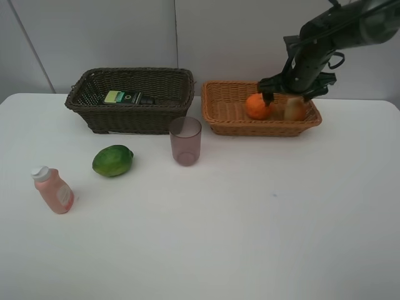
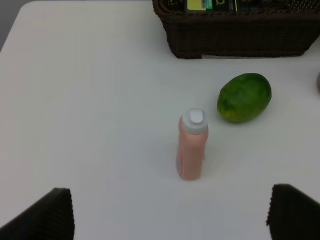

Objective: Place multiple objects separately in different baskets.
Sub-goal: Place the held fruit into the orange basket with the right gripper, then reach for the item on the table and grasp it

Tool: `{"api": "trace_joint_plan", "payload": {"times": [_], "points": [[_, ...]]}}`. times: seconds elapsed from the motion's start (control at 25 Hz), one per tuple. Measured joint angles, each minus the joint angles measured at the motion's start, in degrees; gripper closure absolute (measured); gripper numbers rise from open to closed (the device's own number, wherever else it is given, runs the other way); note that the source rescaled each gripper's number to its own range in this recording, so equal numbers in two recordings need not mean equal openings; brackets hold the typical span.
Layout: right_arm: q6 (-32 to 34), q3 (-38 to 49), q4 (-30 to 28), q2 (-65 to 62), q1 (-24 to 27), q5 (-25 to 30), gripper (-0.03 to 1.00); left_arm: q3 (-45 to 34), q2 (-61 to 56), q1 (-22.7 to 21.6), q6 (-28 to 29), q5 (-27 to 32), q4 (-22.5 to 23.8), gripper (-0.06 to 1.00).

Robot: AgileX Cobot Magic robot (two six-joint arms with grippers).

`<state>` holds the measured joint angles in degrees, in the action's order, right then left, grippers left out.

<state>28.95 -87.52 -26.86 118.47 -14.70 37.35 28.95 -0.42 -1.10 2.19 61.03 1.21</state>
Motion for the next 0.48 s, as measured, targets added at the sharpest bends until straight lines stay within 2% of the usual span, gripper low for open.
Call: {"api": "trace_joint_plan", "payload": {"times": [0.2,0.32,0.48], "points": [[0.0,1.55,1.84,-4.75,-2.3,4.64,0.0,0.0,0.0,0.0,0.0,0.0,0.0,-0.06],[-0.11,6.84,5.62,-9.89,-3.61,4.59,0.0,0.0,0.0,0.0,0.0,0.0,0.0,-0.06],[-0.18,16.08,7.58,-18.49,-3.29,2.97,0.0,0.0,0.0,0.0,0.0,0.0,0.0,-0.06]]}}
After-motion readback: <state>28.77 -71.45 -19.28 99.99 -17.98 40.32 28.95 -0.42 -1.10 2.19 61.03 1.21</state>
